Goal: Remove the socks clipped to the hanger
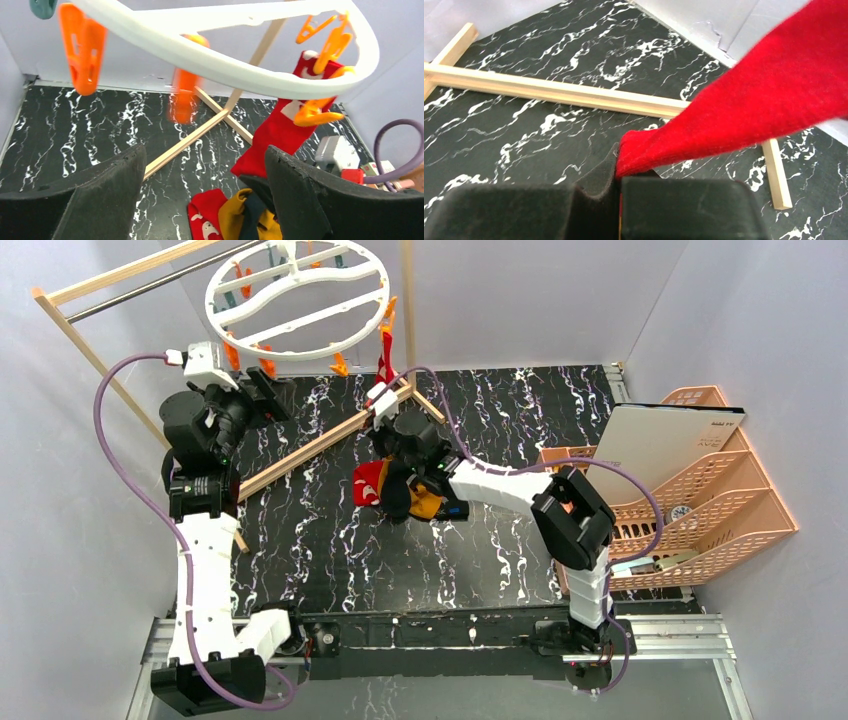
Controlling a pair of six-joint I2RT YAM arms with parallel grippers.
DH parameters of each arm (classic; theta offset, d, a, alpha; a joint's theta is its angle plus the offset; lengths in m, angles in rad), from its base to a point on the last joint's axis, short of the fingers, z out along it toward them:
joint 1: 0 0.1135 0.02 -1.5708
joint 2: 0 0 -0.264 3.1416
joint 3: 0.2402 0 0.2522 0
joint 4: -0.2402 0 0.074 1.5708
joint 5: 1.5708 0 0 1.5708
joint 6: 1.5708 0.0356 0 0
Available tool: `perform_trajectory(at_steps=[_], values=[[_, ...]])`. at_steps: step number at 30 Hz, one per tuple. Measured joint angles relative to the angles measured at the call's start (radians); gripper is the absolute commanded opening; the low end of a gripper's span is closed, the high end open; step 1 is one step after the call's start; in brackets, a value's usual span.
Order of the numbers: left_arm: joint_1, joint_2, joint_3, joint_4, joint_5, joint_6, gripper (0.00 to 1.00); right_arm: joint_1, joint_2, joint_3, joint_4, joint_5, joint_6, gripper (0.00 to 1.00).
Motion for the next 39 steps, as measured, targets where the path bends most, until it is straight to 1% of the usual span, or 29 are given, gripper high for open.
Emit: perform_trajectory(at_steps=[4, 14, 19, 23, 27, 29, 32, 37, 39], values=[[-0.008, -0.022, 0.000, -0.002, 0.052, 0.000, 0.85, 0.051, -0.048, -0.065, -0.006, 0.011, -0.002, 0.01], [-0.015, -0.038, 0.023, -0.030, 0.141, -0.006, 0.86, 0.180, -0.123, -0.167, -0.010, 0.054, 0.003, 0.01], [-0.015, -0.054, 0.027, -0.030, 0.204, -0.019, 0.89, 0.233, -0.146, -0.180, -0.011, 0.058, 0.011, 0.01], [-0.016, -0.060, 0.025, -0.026, 0.262, -0.019, 0.93, 0.253, -0.149, -0.180, -0.010, 0.060, 0.024, 0.01], [-0.029, -0.065, -0.010, -0.001, 0.314, -0.006, 0.94, 0.259, -0.149, -0.180, -0.010, 0.064, 0.029, 0.01], [-0.034, -0.066, -0.039, 0.006, 0.336, 0.011, 0.93, 0.259, -0.149, -0.180, -0.010, 0.064, 0.029, 0.01], [-0.036, -0.047, -0.074, 0.029, 0.389, 0.025, 0.87, 0.259, -0.149, -0.180, -0.010, 0.064, 0.029, 0.01], [-0.035, 0.031, -0.077, 0.087, 0.459, 0.055, 0.75, 0.259, -0.149, -0.180, -0.011, 0.065, 0.029, 0.01], [-0.031, 0.061, -0.077, 0.116, 0.482, 0.063, 0.74, 0.259, -0.149, -0.180, -0.010, 0.064, 0.029, 0.01]])
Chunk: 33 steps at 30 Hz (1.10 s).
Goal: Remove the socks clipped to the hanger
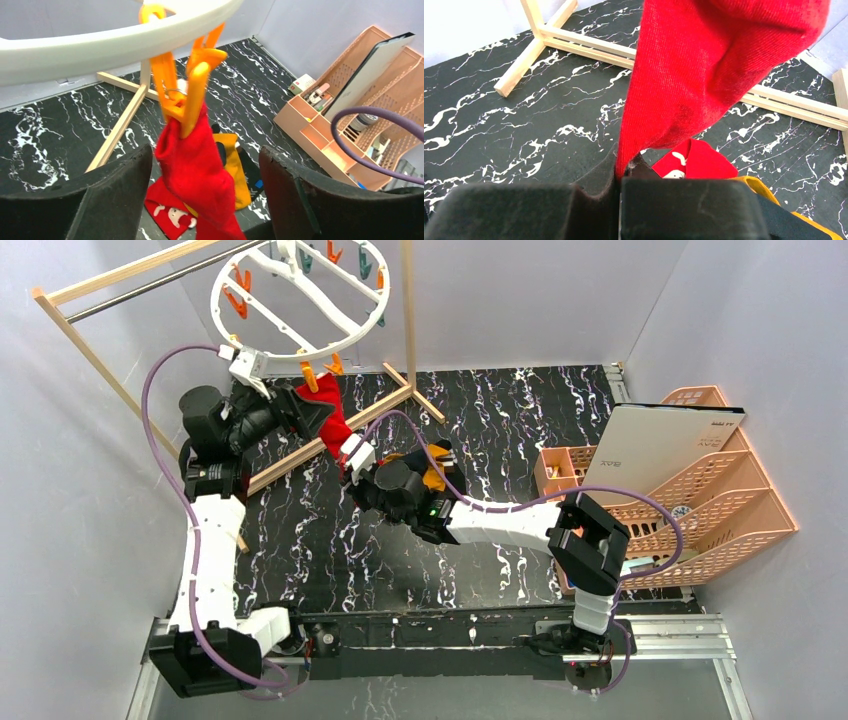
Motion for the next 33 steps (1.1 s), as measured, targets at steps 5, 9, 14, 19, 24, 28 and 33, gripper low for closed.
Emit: perform_trajectory(at_steps=[5, 9, 14, 19, 24, 28, 33], values=[[0.040, 0.052, 0.003, 0.032, 0.029, 0.036, 0.73, 0.000, 0.000, 0.000, 0.000, 0.000, -0.001, 0.01], [0.067, 0.071, 0.003, 0.077, 0.043, 0.032, 0.73, 0.000, -0.002, 0.000, -0.001, 0.000, -0.001, 0.01], [0.097, 0.098, 0.001, 0.262, 0.100, -0.079, 0.69, 0.000, -0.013, 0.000, -0.002, -0.001, -0.001, 0.01], [0.106, 0.158, 0.000, 0.518, 0.189, -0.266, 0.68, 0.000, -0.017, 0.000, -0.002, -0.001, -0.001, 0.01], [0.104, 0.235, 0.000, 0.748, 0.271, -0.452, 0.71, 0.000, -0.017, 0.000, -0.002, -0.001, -0.001, 0.01], [0.076, 0.254, -0.011, 0.816, 0.299, -0.515, 0.72, 0.000, -0.017, 0.002, -0.007, 0.000, -0.001, 0.01], [0.031, 0.250, -0.013, 0.859, 0.316, -0.542, 0.76, 0.000, -0.016, 0.012, -0.016, 0.000, -0.001, 0.01]])
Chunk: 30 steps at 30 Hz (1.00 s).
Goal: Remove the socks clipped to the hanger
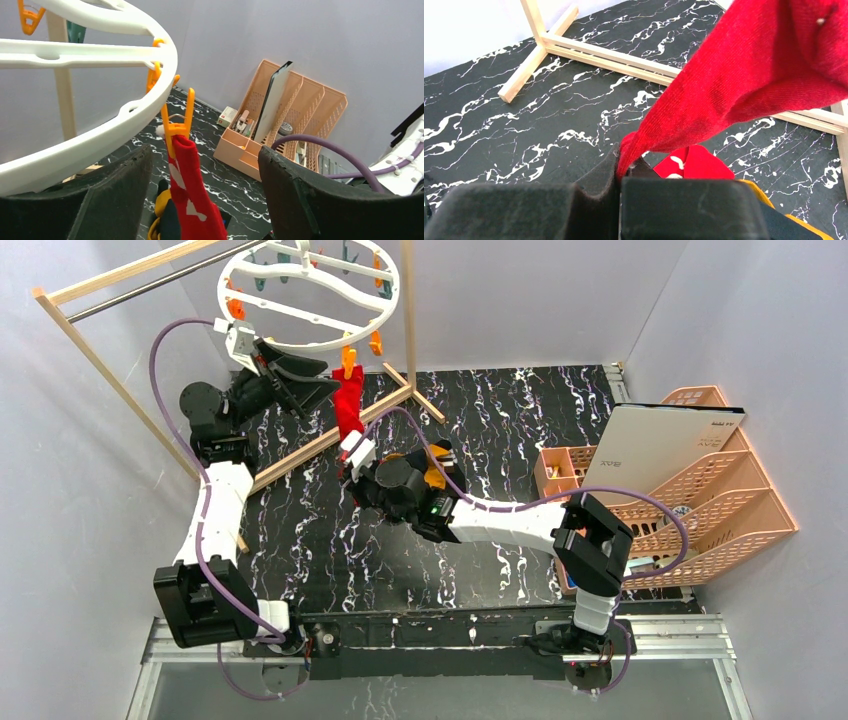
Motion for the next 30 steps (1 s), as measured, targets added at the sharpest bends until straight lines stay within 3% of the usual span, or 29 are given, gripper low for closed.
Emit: perform_trajectory(at_steps=[14, 22, 30], values=[[-0.055, -0.059, -0.101, 0.011, -0.028, 0.012, 0.74, 0.022, 0.022, 0.006, -0.014, 0.000, 0.000, 0.01], [-0.057, -0.158, -0.114, -0.169, -0.160, 0.209, 0.73, 0.026, 0.031, 0.018, -0.015, 0.000, 0.000, 0.01], [-0.059, -0.162, -0.149, -0.251, -0.280, 0.335, 0.72, 0.027, 0.031, 0.019, -0.017, 0.000, 0.000, 0.01]])
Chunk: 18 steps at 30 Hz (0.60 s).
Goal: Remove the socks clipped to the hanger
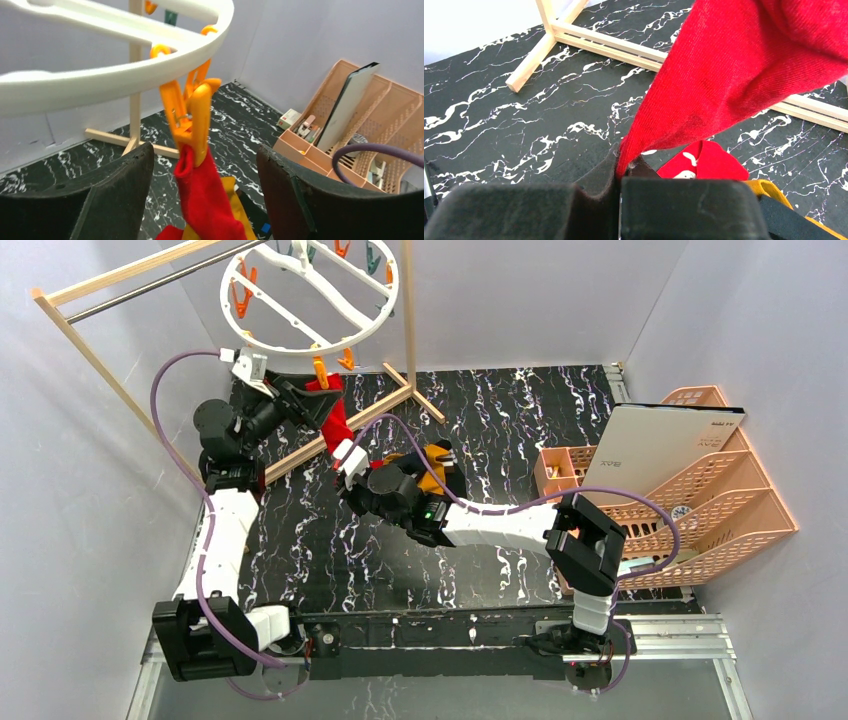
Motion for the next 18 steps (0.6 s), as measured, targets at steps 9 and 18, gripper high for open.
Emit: perform_trajectory(at_steps=[9, 18], values=[[0.000, 0.021, -0.053, 0.053, -0.045, 0.018, 0.67, 0.000, 0.000, 0.000, 0.000, 0.000, -0.001, 0.01], [0.001, 0.100, -0.061, 0.307, -0.013, -0.132, 0.55, 0.000, 0.000, 0.000, 0.000, 0.000, -0.002, 0.01]])
